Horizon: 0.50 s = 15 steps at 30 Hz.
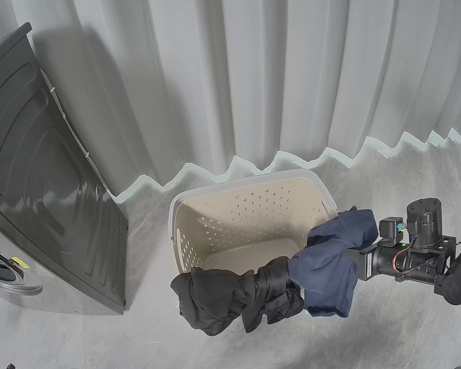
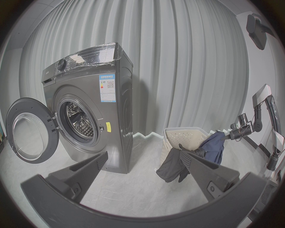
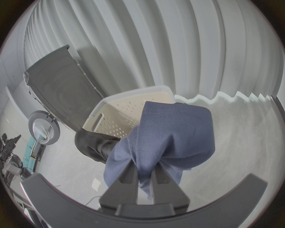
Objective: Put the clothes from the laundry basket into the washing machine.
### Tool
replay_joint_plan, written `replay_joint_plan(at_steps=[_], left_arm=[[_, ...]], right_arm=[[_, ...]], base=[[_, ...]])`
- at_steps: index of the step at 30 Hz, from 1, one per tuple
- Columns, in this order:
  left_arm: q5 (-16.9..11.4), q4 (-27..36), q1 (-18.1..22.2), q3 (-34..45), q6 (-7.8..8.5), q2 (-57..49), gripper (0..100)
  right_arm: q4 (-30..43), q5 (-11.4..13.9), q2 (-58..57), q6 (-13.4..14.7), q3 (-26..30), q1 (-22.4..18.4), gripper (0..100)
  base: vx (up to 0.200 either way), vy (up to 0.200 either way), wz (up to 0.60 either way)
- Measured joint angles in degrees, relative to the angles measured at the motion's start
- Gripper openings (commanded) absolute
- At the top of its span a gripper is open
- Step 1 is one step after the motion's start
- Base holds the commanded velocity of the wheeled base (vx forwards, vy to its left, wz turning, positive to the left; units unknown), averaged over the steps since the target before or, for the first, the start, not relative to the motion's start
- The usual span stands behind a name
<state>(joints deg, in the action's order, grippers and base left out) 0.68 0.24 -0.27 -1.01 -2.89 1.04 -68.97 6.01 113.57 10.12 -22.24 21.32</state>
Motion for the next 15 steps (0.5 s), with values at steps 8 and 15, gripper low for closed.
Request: replay_joint_plan(at_steps=[8,15], left_arm=[[0.0,0.0,0.0,0.0,0.02,0.0,100],[0.0,0.0,0.0,0.0,0.05,0.0,100]], right_arm=[[-0.2,-1.9,-8.3,0.8,0.7,2.6,0],[-0.1,-3.0,-16.2,0.9,0.9,4.8,0]], base=[[0.000,0.000,0.00],[0.000,0.000,0.00]])
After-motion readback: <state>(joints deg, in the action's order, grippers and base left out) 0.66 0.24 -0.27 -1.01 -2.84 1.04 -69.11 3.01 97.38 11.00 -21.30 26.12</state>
